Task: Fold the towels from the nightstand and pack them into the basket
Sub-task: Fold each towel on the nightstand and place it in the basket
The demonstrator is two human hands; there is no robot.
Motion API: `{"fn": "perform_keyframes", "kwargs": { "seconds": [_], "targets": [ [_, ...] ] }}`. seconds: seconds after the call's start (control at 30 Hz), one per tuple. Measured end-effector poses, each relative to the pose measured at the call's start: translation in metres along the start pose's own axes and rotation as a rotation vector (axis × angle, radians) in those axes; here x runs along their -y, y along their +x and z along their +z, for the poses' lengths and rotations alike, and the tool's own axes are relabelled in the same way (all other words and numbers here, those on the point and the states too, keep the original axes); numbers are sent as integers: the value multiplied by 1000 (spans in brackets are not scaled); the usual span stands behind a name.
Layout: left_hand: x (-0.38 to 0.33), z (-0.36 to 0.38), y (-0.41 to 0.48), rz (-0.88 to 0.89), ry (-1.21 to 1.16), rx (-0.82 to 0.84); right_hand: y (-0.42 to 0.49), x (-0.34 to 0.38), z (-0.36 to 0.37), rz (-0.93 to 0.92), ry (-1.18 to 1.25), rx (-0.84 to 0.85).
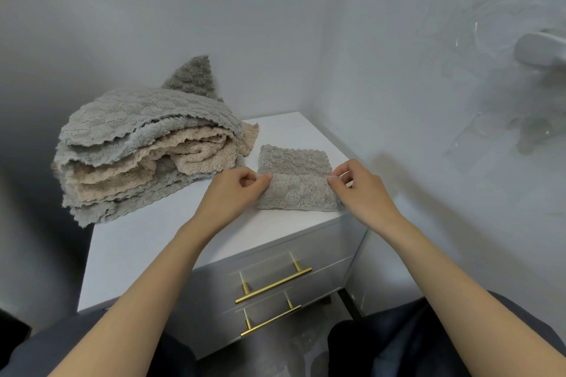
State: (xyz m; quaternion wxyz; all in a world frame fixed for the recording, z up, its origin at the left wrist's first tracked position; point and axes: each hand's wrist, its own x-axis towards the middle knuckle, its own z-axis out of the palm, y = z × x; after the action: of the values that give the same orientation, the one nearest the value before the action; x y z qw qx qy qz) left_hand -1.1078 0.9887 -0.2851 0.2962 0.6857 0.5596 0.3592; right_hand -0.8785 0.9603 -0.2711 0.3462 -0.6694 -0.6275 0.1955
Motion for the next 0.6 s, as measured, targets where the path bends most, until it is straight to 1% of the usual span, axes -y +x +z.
{"fn": "perform_keyframes", "kwargs": {
  "seconds": [0.07,0.13,0.2,0.27,0.33,0.43,0.5,0.6],
  "targets": [
    [0,3,2,-22,38,-48,-1,0,2,-2,-39,-38],
    [0,7,3,-34,82,-79,-3,3,5,-60,-121,-92],
    [1,10,4,-47,115,-99,-8,7,7,-187,-224,-153],
    [1,11,5,-57,138,-115,-13,13,12,-334,-298,-161],
    [1,12,6,-62,151,-121,-17,21,19,-426,-360,-84],
    [0,12,7,-74,155,-118,-23,30,36,-467,-468,70],
    [0,12,8,-82,158,-114,-25,31,45,-466,-513,121],
    [-2,12,8,-89,164,-107,-27,30,51,-462,-598,150]
  ]
}}
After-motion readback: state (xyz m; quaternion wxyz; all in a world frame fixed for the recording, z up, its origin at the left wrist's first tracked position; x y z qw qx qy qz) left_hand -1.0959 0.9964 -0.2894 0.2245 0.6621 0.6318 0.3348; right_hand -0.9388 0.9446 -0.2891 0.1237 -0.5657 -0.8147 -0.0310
